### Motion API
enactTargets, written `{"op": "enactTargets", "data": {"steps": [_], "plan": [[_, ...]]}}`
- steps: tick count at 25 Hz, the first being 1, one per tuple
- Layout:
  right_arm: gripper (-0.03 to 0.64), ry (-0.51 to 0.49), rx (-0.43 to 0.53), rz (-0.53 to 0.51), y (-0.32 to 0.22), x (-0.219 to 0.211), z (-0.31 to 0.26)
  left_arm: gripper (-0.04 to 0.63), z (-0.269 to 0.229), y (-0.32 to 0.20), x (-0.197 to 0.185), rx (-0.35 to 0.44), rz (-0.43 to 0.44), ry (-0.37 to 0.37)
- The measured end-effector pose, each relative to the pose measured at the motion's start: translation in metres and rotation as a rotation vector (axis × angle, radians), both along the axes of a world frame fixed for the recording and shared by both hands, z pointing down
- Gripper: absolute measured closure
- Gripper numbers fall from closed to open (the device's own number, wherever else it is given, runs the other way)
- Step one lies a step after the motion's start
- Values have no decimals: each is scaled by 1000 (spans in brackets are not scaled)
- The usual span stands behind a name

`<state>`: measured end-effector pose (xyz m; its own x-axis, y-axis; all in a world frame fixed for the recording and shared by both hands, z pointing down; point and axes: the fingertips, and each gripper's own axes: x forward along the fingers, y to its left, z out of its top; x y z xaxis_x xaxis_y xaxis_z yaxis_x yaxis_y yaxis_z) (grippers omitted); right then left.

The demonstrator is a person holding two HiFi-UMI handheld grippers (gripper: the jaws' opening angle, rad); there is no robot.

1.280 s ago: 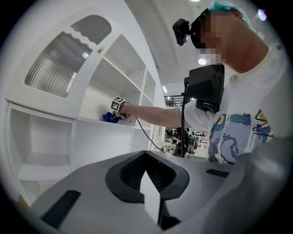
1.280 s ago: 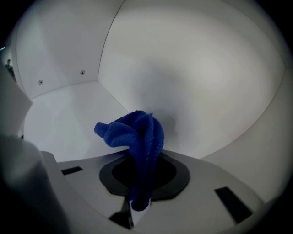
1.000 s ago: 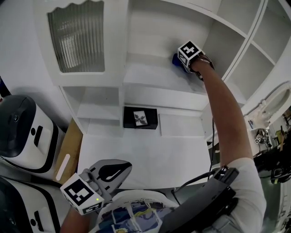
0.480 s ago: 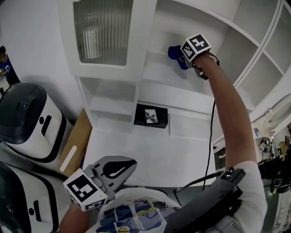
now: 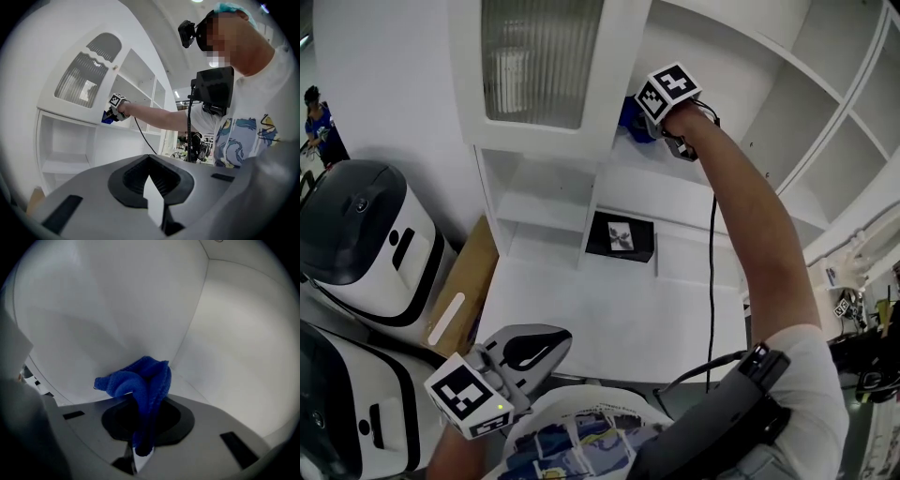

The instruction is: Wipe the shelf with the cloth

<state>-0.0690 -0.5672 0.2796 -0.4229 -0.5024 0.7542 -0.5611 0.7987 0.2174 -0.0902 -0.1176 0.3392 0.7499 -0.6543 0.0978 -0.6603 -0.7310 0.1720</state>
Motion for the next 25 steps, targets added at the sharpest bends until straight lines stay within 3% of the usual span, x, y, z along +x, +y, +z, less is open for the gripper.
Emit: {"op": "enactTargets", "data": {"steps": [8,18,25], "plan": [[550,34,34,83,-12,37,5,583,6,8,-3,-7,9,2],[551,131,52,261,-26,156,7,583,7,-4,21,-3,104,13],[549,279,82,388,-28,244,9,583,7,-11,38,3,166,20]]}}
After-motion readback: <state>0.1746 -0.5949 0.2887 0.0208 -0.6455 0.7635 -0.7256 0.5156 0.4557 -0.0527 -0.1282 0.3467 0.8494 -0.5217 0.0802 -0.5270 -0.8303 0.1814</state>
